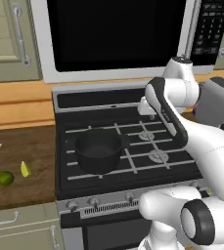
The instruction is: Put the lemon wedge and lime in the pot. Retrieve the spatula and lightly stir the vegetables in the pot.
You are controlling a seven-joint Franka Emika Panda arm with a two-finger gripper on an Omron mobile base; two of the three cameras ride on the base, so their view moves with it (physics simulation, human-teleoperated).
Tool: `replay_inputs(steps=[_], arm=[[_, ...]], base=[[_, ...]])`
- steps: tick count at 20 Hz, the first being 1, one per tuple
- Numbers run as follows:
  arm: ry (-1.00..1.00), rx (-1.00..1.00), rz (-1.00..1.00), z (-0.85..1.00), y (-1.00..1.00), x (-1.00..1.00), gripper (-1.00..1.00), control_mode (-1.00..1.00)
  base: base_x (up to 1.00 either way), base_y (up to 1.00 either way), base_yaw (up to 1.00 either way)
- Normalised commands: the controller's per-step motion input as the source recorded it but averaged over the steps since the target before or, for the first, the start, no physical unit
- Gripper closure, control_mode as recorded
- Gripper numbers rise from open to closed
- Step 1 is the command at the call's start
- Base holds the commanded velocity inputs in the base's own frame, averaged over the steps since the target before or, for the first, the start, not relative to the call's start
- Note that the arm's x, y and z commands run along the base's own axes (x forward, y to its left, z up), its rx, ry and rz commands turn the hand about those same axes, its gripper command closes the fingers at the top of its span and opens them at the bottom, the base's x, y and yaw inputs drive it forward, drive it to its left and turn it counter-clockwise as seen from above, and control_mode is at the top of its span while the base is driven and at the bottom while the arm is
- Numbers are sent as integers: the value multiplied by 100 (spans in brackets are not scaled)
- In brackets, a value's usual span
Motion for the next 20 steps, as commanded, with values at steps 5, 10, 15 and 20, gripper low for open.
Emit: replay_inputs(steps=[5, 10, 15, 20], arm=[[0, 0, 0, 0, 0, 0, -100, 100], [0, 0, 0, 0, 0, 0, -100, 100], [0, 0, 0, 0, 0, 0, -100, 100], [0, 0, 0, 0, 0, 0, -100, 100]], base=[[0, 51, 0], [2, 100, 0], [23, 84, 0], [4, 6, 0]])
